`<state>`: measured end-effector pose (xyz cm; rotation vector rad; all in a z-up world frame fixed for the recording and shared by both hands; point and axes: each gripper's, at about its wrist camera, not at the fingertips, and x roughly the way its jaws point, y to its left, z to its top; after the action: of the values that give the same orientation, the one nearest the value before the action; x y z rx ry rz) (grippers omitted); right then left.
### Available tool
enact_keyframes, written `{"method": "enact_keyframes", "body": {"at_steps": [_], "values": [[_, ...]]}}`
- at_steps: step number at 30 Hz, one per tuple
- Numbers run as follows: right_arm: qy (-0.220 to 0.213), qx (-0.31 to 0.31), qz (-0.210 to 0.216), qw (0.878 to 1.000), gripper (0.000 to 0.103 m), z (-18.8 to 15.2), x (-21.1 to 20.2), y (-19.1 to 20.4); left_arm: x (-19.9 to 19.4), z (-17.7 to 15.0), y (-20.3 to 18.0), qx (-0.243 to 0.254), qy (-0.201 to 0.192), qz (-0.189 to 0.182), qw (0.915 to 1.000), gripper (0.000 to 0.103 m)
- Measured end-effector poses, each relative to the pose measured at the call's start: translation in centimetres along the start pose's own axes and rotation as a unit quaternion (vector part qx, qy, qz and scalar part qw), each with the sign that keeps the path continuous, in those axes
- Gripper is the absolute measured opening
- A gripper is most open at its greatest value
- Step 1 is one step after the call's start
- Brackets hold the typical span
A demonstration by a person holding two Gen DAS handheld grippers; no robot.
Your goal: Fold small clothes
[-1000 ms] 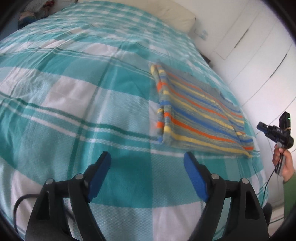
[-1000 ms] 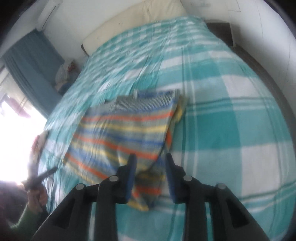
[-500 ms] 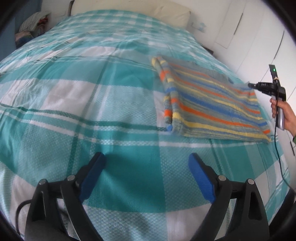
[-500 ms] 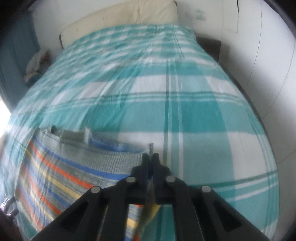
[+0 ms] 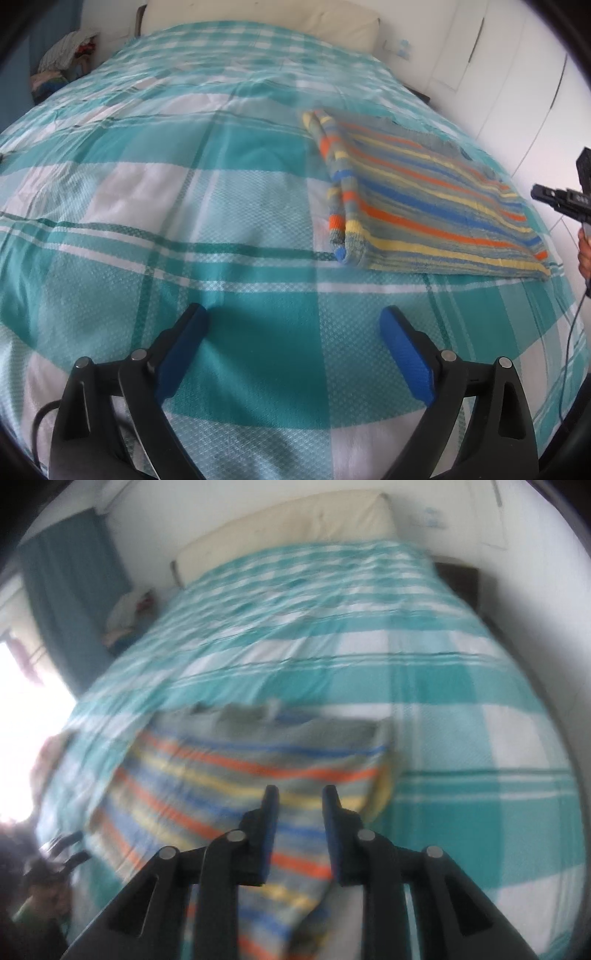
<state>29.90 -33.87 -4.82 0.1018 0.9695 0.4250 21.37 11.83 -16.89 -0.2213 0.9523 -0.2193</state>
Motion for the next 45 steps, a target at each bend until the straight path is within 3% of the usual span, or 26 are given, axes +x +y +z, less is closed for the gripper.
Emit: {"method": "enact_keyframes", "body": {"at_steps": [2,5,10,13,16,18,20,22,23,24,27,28,29,32,38,40,41,45], "values": [[0.043,-0.036,0.006,0.998,0.025,-3.5,0.8,1.6,0.0,-0.1,-0.1,0.002,-0.001,0.003,1.0000,0.096],[0.091,-0.064,-0.084,0.990,0.022,-8.4,1.6,0.3,-0.4,-0.2,0.2,-0.007,-0.005,0.002,1.0000,0.096],[0.047,0.010,-0.117,0.992,0.030,-10.0,-3.4,-3.5,-3.2,-0.6,-0.8,-0.015,-0.029,-0.008,0.9994,0.095],[0.028,0.042,-0.093,0.994,0.037,-9.6,-5.2,-5.0,-5.2,0.0,-5.9,0.044,-0.059,-0.042,0.9964,0.095],[0.001,0.093,-0.052,0.994,0.041,-9.2,-6.2,-6.7,-5.4,0.4,-14.0,0.156,-0.063,-0.086,0.9820,0.095],[-0.012,0.121,-0.031,0.992,0.041,-9.3,-6.4,-7.4,-4.5,0.1,-20.1,0.233,-0.054,-0.117,0.9639,0.095],[-0.017,0.138,-0.015,0.990,0.041,-9.6,-6.5,-7.6,-2.8,-0.6,-25.7,0.301,-0.047,-0.139,0.9422,0.088],[-0.018,0.147,-0.005,0.989,0.041,-9.9,-6.7,-7.8,-0.3,-0.9,-30.1,0.334,-0.027,-0.153,0.9296,0.087],[-0.019,0.149,-0.002,0.989,0.041,-10.0,-6.9,-7.9,0.9,-0.7,-31.5,0.336,-0.013,-0.156,0.9287,0.085],[-0.019,0.152,0.001,0.988,0.041,-10.0,-6.9,-8.1,2.3,-0.5,-32.8,0.331,0.002,-0.158,0.9304,0.083],[-0.023,0.167,0.018,0.985,0.041,-9.0,-6.8,-9.2,5.9,0.3,-34.6,0.298,0.031,-0.143,0.9433,0.061],[-0.024,0.173,0.024,0.984,0.041,-8.4,-6.7,-9.5,6.3,0.5,-34.8,0.291,0.019,-0.136,0.9468,0.045],[-0.023,0.176,0.031,0.984,0.042,-7.6,-6.3,-9.9,6.5,0.7,-34.8,0.286,0.017,-0.142,0.9474,0.012],[-0.008,0.193,0.054,0.980,0.043,-4.5,-3.3,-10.7,6.1,1.0,-33.8,0.247,0.016,-0.162,0.9553,0.008],[0.009,0.236,0.060,0.970,0.048,1.3,5.0,-11.0,4.5,0.6,-33.2,0.240,-0.011,-0.175,0.9549,0.008],[0.001,0.229,0.022,0.973,0.039,2.7,5.9,-10.5,4.0,0.8,-32.3,0.219,-0.017,-0.185,0.9579,0.008],[0.004,0.224,-0.005,0.975,0.010,3.4,6.1,-10.0,3.6,1.1,-31.7,0.207,-0.021,-0.190,0.9596,0.008],[-0.015,0.171,-0.011,0.985,0.008,6.3,4.9,-5.7,0.6,2.5,-26.7,0.143,-0.052,-0.197,0.9686,0.008]]}}
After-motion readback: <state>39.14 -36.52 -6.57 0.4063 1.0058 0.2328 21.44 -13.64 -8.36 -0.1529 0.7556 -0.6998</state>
